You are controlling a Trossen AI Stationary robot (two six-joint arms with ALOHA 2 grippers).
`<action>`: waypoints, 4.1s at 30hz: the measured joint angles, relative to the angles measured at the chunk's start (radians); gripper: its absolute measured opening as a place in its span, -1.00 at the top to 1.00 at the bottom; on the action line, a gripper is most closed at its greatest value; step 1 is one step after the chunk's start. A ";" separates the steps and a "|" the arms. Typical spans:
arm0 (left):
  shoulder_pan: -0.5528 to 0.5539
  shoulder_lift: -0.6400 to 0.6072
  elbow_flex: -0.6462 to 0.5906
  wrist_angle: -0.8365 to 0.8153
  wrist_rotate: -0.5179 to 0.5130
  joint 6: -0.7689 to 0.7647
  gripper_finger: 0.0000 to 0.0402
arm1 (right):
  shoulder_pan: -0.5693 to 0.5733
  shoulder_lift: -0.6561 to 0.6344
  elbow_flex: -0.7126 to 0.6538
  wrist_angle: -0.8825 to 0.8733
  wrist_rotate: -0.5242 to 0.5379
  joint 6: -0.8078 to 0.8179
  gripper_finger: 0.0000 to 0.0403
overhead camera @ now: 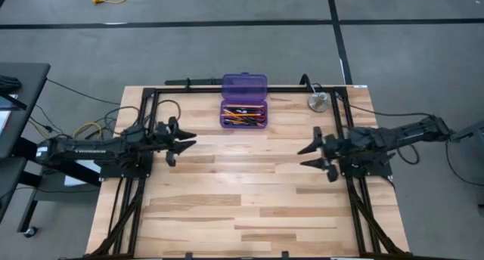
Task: Pick & place school supplies into a supply box
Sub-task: Return to Home Position
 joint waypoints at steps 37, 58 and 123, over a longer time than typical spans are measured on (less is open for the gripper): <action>0.000 -0.341 -0.081 -0.408 -0.044 0.059 0.42 | -0.035 -0.448 -0.291 -0.199 0.071 0.070 0.16; 0.000 -0.341 -0.083 -0.409 -0.043 0.045 0.42 | -0.035 -0.448 -0.292 -0.200 0.070 0.070 0.16; -0.001 -0.341 -0.083 -0.409 -0.043 0.045 0.42 | -0.035 -0.448 -0.293 -0.201 0.071 0.071 0.16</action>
